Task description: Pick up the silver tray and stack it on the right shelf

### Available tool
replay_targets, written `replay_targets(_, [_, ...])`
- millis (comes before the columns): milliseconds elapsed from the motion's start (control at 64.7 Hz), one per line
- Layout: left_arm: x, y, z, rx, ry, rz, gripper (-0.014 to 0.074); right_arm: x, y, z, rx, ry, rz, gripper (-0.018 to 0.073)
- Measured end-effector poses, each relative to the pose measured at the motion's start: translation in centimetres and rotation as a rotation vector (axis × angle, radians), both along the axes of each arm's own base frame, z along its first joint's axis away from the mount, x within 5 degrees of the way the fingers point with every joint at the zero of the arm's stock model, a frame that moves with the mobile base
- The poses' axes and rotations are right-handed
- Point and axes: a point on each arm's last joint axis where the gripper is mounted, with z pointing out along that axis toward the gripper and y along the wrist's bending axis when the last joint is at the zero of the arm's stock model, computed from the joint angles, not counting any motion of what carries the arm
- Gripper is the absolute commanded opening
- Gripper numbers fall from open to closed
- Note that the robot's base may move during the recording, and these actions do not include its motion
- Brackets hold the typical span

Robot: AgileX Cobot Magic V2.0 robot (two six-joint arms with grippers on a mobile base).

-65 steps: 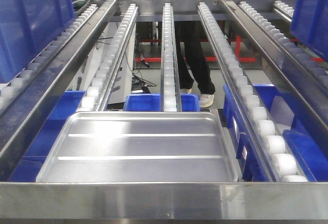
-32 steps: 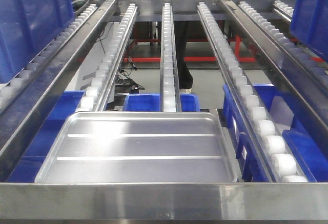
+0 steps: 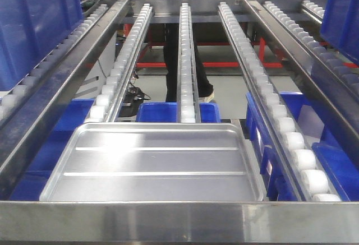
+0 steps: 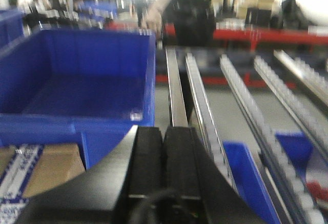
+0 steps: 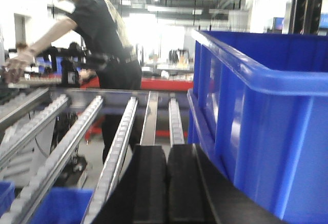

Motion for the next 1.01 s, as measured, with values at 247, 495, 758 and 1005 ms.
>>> replay_targets(247, [4.8,-2.1,-0.8,0.049,0.300,-0.136,-0.0097,3.0,0.7,2.9,0.036,0.330,0.102,0.0330])
replay_targets(495, [7.3,-5.2,-2.9,0.113,0.463,-0.295,-0.0091,6.5,4.0,4.4,0.112,0.571,0.350,0.0496])
replay_targets(758, [9.2,-7.4,-2.9,0.121,0.571,-0.367,0.0301,10.4,9.5,3.0,0.029,0.774,0.560,0.0496])
replay_targets(1005, [11.3,-8.7,-3.9,0.074,0.655,-0.377,0.0319,13.8,12.7,0.1,0.055,0.933,0.584,0.0496])
